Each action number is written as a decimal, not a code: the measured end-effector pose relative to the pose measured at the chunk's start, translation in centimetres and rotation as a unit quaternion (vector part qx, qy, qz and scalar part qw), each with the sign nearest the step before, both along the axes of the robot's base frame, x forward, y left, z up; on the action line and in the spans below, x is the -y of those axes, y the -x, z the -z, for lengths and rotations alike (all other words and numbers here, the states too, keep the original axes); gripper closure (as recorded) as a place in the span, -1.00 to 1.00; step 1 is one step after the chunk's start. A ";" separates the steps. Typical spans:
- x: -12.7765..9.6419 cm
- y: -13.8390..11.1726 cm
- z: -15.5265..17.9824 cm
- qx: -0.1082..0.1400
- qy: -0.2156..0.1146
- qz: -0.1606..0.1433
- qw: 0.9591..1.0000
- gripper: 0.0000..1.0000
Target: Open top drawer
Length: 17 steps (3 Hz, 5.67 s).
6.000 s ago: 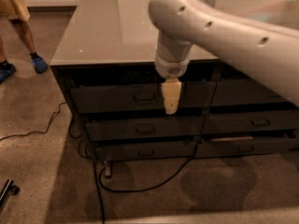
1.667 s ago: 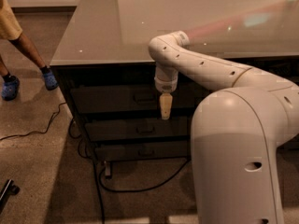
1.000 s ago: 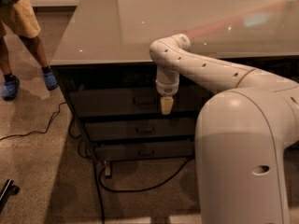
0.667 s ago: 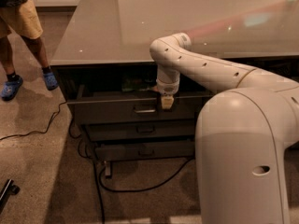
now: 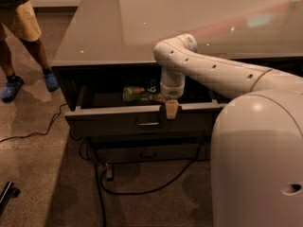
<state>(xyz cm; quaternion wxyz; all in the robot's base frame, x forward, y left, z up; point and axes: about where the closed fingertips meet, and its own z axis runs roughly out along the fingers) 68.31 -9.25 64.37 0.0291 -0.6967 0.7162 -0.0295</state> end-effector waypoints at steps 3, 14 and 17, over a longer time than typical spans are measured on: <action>0.0 0.0 0.0 0.000 0.000 0.000 1.000 -0.68; 4.0 12.0 2.2 -0.032 0.023 0.035 0.999 -1.00; 4.3 11.3 2.6 -0.040 -0.039 0.004 0.998 -1.00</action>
Offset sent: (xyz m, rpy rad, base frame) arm 0.0000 0.0000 0.0000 0.0000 0.0000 0.0000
